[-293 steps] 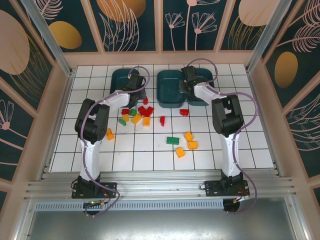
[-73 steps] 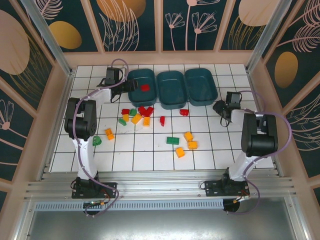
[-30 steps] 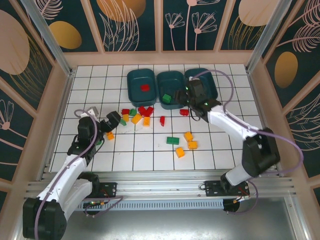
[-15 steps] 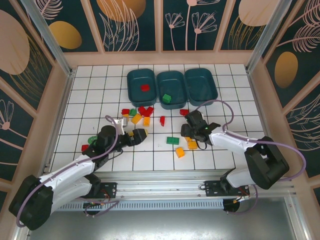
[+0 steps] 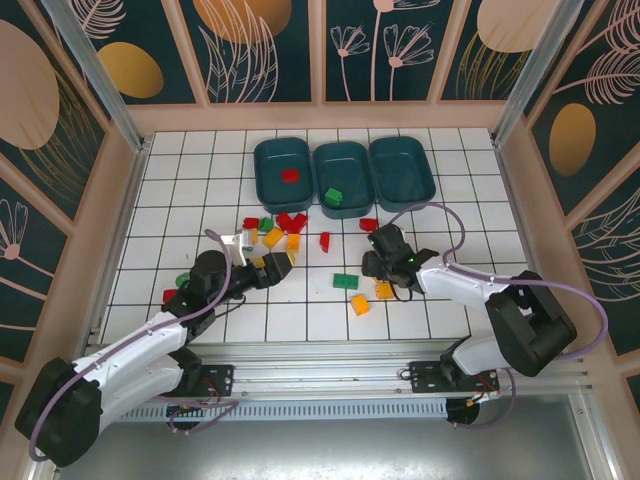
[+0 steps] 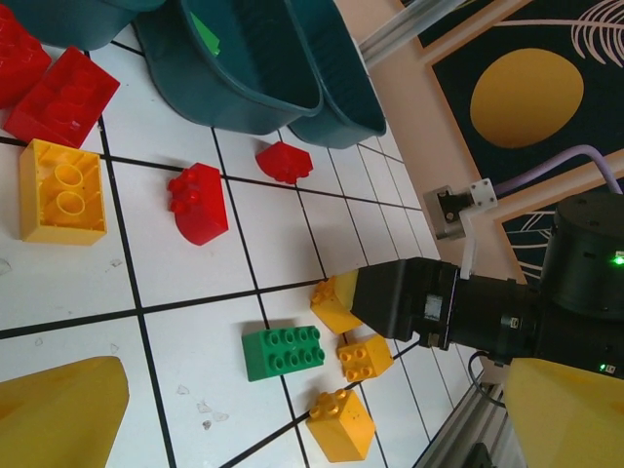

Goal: Sort the legos into containers by color

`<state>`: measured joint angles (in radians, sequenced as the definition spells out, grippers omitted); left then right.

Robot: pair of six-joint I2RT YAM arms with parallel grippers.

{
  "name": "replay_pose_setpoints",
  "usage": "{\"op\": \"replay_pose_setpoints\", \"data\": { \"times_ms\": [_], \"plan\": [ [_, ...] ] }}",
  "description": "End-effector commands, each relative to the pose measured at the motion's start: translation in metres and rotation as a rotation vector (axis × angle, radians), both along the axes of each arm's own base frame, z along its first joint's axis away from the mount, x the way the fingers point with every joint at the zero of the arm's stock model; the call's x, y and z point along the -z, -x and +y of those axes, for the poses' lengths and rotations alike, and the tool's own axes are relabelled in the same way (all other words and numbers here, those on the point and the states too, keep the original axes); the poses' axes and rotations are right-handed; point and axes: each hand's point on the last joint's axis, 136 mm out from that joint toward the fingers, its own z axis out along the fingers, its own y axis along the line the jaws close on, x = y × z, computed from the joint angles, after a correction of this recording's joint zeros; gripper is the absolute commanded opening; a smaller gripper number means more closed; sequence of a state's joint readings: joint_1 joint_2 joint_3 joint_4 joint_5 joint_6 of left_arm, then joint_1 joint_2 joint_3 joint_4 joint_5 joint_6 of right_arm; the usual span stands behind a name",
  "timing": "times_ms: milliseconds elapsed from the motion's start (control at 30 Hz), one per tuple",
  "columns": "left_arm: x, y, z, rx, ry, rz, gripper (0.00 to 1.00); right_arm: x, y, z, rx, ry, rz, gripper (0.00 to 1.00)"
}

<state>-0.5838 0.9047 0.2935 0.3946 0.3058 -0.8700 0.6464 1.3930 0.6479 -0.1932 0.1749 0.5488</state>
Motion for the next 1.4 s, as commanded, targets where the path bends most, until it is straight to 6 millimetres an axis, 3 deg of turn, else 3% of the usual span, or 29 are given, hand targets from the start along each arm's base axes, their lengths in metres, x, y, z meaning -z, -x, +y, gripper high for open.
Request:
{"op": "replay_pose_setpoints", "data": {
  "times_ms": [0, 233, 400, 567, 633, 733, 800, 900, 1033, 1133, 1233, 1367],
  "plan": [
    [-0.013, -0.002, 0.000, -0.015, 0.022, -0.017, 0.98, 0.008, 0.008, 0.002, -0.038, 0.014, 0.021, 0.56],
    [-0.009, -0.002, 0.002, -0.028, 0.028, -0.008, 0.99, 0.000, 0.012, 0.018, -0.101, -0.098, 0.012, 0.62],
    [-0.008, -0.001, 0.003, -0.030, 0.035, -0.008, 0.99, 0.002, 0.007, 0.007, -0.061, -0.064, -0.004, 0.62],
    [-0.007, 0.000, 0.004, -0.033, 0.035, -0.008, 0.98, 0.005, -0.005, 0.004, -0.038, -0.020, -0.028, 0.52],
    [-0.005, 0.000, 0.004, -0.035, 0.030, -0.003, 0.98, 0.004, -0.009, 0.004, -0.033, -0.005, -0.037, 0.42],
    [-0.004, -0.002, 0.009, -0.062, 0.021, 0.003, 0.98, -0.007, -0.016, 0.005, -0.030, -0.010, -0.074, 0.31],
    [-0.004, -0.003, 0.014, -0.092, 0.012, 0.003, 0.98, -0.020, -0.021, 0.006, -0.030, -0.015, -0.114, 0.30],
    [-0.005, -0.007, 0.024, -0.153, -0.011, -0.001, 0.98, -0.052, -0.037, 0.006, -0.020, -0.006, -0.192, 0.29],
    [-0.006, -0.014, 0.044, -0.271, -0.033, 0.008, 0.99, -0.103, -0.073, -0.004, 0.014, -0.009, -0.304, 0.29],
    [-0.006, -0.015, 0.049, -0.305, -0.025, 0.006, 0.98, -0.125, -0.104, -0.021, 0.053, -0.039, -0.352, 0.29],
    [-0.004, -0.014, 0.052, -0.321, -0.018, 0.010, 0.99, -0.133, -0.141, -0.047, 0.114, -0.061, -0.369, 0.29],
    [-0.003, -0.016, 0.050, -0.313, -0.034, 0.020, 0.98, -0.113, -0.191, -0.070, 0.149, -0.059, -0.314, 0.29]
  ]
}}
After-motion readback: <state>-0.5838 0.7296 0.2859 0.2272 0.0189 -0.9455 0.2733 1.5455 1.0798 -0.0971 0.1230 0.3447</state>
